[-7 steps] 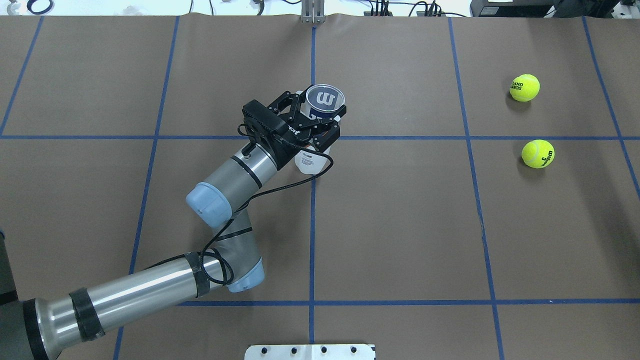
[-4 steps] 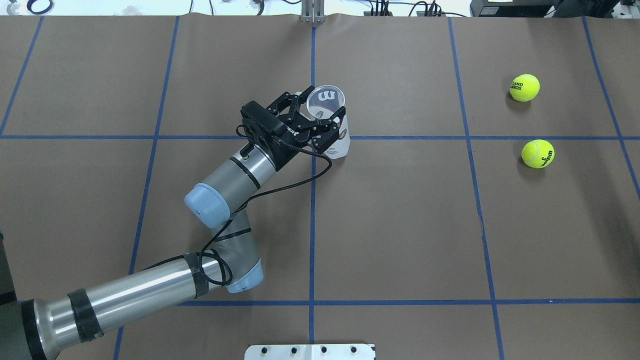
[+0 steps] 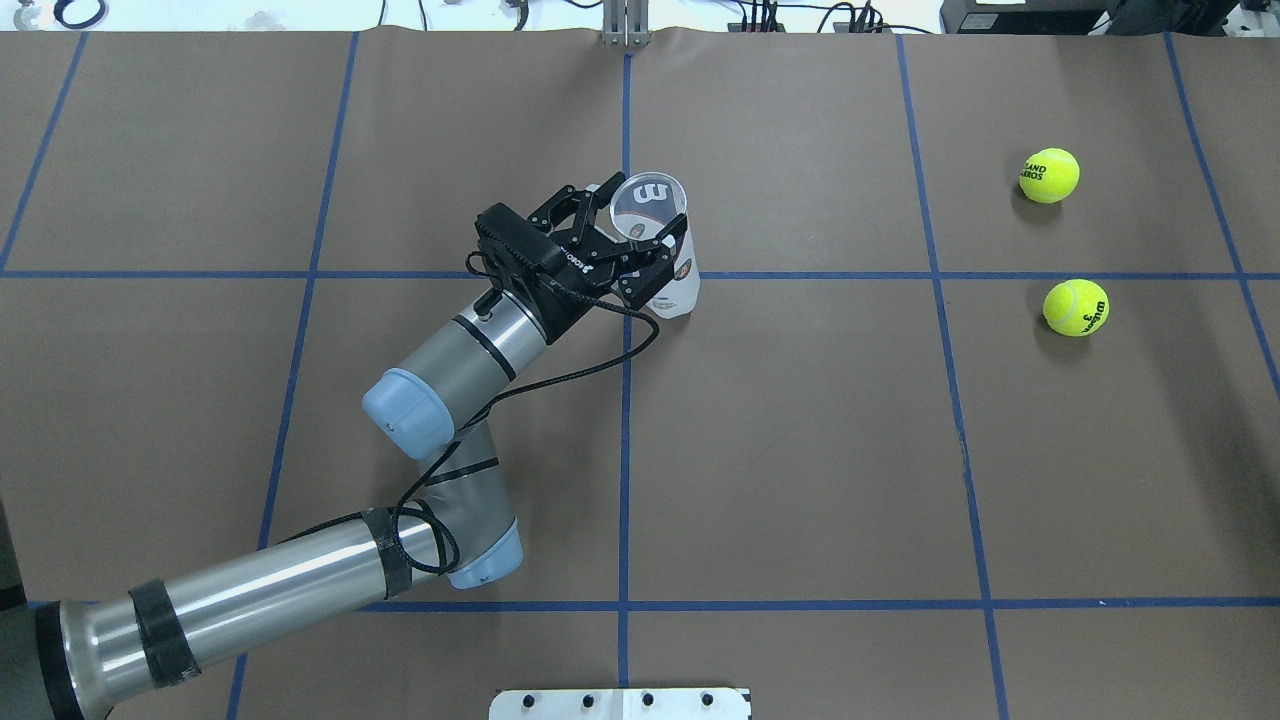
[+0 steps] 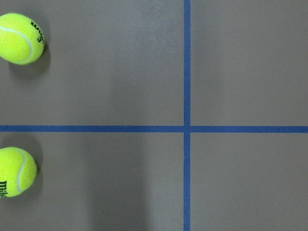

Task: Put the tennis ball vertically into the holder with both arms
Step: 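Set the can upright on the table and open the left gripper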

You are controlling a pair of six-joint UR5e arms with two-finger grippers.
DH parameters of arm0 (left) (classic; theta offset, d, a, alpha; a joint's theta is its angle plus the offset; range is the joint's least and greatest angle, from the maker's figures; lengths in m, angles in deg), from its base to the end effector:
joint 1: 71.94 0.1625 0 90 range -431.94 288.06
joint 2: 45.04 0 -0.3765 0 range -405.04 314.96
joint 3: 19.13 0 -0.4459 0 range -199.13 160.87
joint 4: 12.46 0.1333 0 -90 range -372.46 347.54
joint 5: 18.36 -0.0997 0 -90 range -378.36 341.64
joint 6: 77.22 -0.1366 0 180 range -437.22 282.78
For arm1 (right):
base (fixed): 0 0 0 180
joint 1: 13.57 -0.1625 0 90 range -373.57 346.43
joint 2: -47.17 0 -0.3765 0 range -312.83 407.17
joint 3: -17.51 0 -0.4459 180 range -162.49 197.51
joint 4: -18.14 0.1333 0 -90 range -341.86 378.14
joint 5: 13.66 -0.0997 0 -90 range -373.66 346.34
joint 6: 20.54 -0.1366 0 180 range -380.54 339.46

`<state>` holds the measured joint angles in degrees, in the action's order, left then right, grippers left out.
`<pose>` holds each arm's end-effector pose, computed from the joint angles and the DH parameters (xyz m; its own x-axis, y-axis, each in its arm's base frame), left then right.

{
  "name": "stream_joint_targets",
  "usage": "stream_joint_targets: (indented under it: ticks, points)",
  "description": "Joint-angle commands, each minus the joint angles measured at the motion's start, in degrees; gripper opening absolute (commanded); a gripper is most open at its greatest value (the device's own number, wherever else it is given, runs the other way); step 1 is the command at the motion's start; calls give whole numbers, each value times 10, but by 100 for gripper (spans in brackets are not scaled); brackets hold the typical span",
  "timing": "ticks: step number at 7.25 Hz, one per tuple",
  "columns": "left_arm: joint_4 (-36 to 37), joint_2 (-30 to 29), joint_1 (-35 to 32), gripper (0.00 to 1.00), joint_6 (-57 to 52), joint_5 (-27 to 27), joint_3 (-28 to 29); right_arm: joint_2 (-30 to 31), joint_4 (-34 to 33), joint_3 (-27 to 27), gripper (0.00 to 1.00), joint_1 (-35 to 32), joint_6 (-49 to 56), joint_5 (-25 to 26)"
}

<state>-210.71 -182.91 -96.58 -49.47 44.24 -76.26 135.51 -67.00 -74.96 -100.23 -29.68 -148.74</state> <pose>0.6060 -0.4938 0.1498 0.4051 0.6786 -0.6127 0.7763 0.0987 0.6226 0.0034 -0.5704 0.5864 0.6987 0.0070 0.7153 -0.0541 0.9976 0.0432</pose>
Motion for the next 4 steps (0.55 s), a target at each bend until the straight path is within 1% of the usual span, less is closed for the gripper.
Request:
stream_joint_targets:
  ticks: [1, 4]
  points:
    - [4, -1, 1, 87, -2, 0, -10, 0, 0, 1, 100, 0, 0, 0]
    - [8, -6, 1, 87, 0, -1, -19, 0, 0, 2, 100, 0, 0, 0]
